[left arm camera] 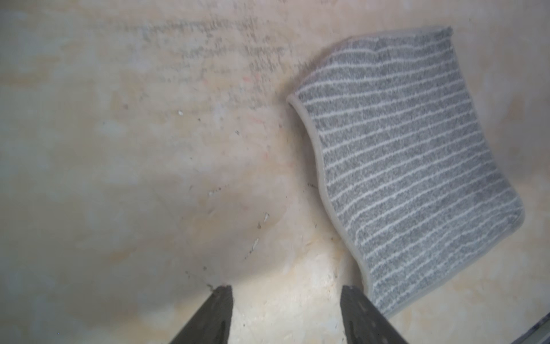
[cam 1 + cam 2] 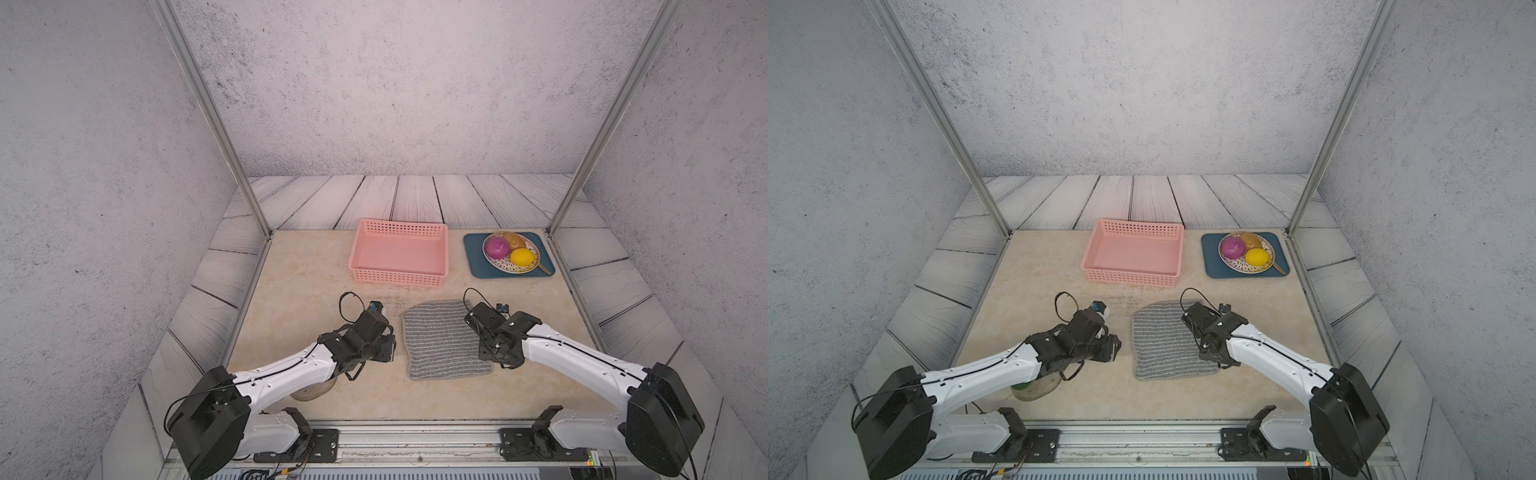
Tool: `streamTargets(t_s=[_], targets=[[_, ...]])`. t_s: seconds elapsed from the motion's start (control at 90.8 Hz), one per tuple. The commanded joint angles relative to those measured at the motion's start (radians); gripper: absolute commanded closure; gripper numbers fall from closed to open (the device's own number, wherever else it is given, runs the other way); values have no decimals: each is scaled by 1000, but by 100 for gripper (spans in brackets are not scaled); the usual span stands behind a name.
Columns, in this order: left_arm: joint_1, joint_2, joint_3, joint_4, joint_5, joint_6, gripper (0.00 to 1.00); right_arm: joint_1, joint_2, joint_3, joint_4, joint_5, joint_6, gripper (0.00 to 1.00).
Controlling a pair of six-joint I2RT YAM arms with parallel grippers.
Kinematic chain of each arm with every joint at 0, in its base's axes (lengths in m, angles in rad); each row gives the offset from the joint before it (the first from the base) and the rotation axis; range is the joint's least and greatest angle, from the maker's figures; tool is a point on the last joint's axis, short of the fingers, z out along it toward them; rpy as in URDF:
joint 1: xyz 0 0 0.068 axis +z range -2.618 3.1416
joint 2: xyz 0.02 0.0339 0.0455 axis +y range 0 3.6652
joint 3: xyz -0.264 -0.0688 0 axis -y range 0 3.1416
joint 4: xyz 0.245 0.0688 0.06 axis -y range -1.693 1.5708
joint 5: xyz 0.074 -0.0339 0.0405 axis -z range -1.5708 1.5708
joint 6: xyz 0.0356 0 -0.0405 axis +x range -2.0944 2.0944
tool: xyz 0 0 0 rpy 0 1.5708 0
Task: Fold the square dishcloth
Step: Flatten out the cleaning item at the center of the board.
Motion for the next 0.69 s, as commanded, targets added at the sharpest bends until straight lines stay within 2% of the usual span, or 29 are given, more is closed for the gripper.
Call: streamTargets(t_s=[0.0, 0.077, 0.176, 0.264, 0.451, 0.682], targets=[[75, 55, 48, 100, 113, 2, 35, -22, -15, 51, 34, 76, -55, 35], [109, 109, 77, 136, 199, -17, 32, -48, 21, 85, 85, 58, -107, 34], [128, 177, 106, 178, 276, -43, 15, -84, 87, 138, 133, 29, -162, 33], [142, 232, 122, 223, 324, -67, 8, -110, 149, 188, 175, 5, -202, 32], [187, 361, 151, 321, 415, -122, 8, -179, 296, 304, 219, -91, -260, 31], [197, 485, 208, 390, 481, -150, 16, -240, 462, 388, 268, -191, -283, 32]])
